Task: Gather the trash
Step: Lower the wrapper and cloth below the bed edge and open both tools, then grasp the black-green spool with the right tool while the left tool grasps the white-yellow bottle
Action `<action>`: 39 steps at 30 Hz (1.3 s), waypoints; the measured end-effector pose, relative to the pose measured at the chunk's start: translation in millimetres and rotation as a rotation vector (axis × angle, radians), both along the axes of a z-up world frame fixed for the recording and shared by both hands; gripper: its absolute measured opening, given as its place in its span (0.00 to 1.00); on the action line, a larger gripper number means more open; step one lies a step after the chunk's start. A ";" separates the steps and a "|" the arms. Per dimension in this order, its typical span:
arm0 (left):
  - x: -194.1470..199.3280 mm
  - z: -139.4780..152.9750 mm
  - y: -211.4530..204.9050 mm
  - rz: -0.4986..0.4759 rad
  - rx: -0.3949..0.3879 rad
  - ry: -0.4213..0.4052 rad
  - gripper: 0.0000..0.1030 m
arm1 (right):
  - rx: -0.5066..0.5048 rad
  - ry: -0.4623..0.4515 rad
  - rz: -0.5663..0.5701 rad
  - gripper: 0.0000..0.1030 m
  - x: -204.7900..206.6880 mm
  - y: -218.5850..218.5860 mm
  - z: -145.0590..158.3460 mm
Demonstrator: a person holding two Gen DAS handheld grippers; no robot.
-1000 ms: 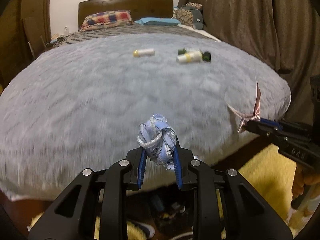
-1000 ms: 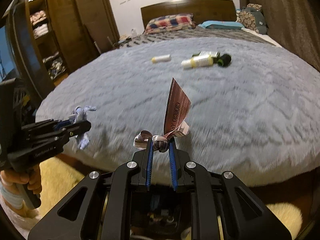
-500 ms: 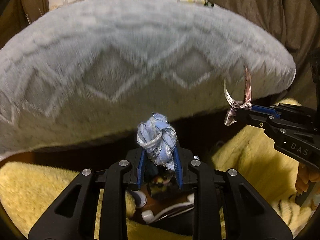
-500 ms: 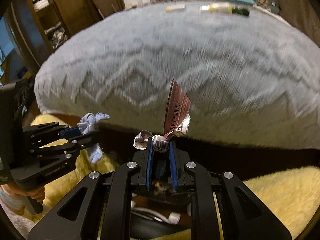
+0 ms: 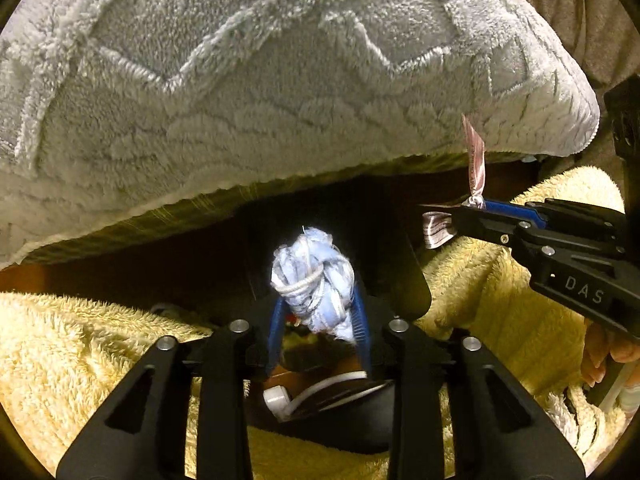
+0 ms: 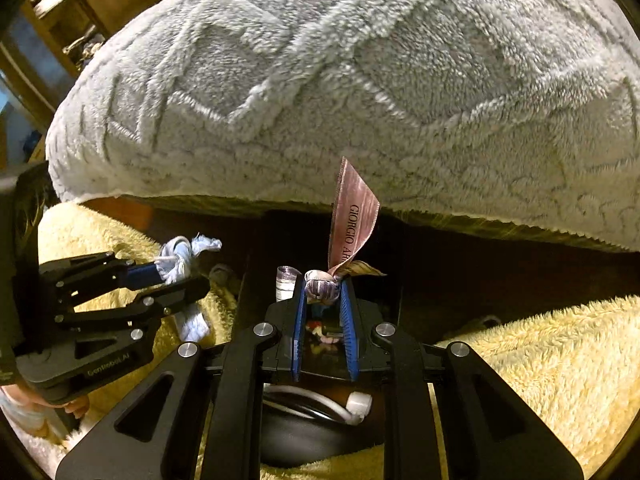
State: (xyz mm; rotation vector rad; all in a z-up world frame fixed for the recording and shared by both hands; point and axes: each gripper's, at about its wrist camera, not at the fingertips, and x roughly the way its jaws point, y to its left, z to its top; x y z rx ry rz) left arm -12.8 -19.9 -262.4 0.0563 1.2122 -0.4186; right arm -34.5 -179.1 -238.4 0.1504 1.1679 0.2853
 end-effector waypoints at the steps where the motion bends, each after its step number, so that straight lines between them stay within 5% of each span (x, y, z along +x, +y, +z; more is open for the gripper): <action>1: 0.5 -1.5 -0.3 0.001 -0.001 0.003 0.37 | 0.000 0.001 -0.003 0.19 -0.3 -0.8 -0.5; 6: -0.6 -8.2 -1.6 -0.001 0.001 0.007 0.45 | 0.005 -0.005 -0.010 0.46 -0.9 -7.9 -1.0; 10: 3.8 3.4 -3.9 0.000 0.015 -0.015 0.54 | -0.015 -0.023 -0.025 0.52 3.4 -11.7 5.2; 18: 2.3 29.5 -5.3 0.001 0.052 -0.096 0.77 | -0.067 -0.074 -0.062 0.84 3.6 -23.7 30.0; 23: 4.1 55.0 1.7 0.013 0.059 -0.155 0.84 | -0.067 -0.109 -0.089 0.87 7.8 -35.4 53.2; 33: 40.7 130.4 15.3 0.033 0.056 -0.346 0.89 | -0.086 -0.364 -0.230 0.93 49.6 -100.1 152.1; 39: 96.8 153.8 3.8 0.042 0.020 -0.377 0.89 | -0.121 -0.364 -0.267 0.93 114.7 -123.6 157.6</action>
